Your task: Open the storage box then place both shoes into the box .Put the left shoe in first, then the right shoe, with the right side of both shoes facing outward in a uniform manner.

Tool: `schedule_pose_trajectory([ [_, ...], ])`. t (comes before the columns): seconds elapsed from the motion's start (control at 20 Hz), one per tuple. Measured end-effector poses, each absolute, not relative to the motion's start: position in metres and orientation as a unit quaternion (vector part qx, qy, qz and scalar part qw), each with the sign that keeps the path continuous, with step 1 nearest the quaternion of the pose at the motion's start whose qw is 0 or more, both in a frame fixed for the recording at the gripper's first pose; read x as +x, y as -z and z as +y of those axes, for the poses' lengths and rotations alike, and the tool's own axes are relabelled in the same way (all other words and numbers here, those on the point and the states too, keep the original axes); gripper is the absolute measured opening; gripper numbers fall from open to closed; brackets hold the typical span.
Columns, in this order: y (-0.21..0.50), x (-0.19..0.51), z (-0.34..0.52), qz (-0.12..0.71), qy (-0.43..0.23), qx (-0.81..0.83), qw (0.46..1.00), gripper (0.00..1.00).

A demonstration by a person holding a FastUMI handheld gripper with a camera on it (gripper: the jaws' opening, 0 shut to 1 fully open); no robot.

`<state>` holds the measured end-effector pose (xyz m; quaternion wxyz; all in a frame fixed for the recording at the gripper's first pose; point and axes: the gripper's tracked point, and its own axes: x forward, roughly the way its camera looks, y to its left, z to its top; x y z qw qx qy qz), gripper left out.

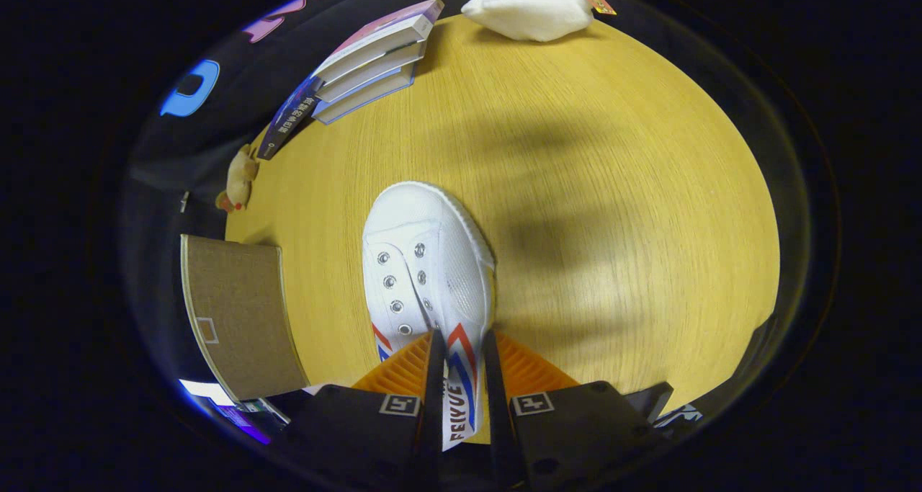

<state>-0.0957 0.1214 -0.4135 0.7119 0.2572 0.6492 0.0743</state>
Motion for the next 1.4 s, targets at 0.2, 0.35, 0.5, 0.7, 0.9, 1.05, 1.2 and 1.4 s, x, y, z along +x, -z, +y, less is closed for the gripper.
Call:
schedule_pose_trajectory([
  [0.2,0.403,-0.097,0.126,0.640,-0.056,0.284,0.711,0.13],
  [0.35,0.380,-0.098,0.133,0.629,-0.048,0.311,0.711,0.13],
  [0.5,0.346,-0.092,0.143,0.614,-0.052,0.327,0.716,0.13],
  [0.7,0.295,-0.085,0.169,0.603,-0.076,0.320,0.727,0.13],
  [0.9,0.242,-0.071,0.219,0.589,-0.120,0.334,0.726,0.13],
  [1.05,0.208,-0.063,0.255,0.581,-0.154,0.331,0.727,0.13],
  [1.2,0.180,-0.059,0.292,0.581,-0.179,0.328,0.723,0.13],
  [1.4,0.165,-0.059,0.343,0.587,-0.208,0.324,0.712,0.13],
])
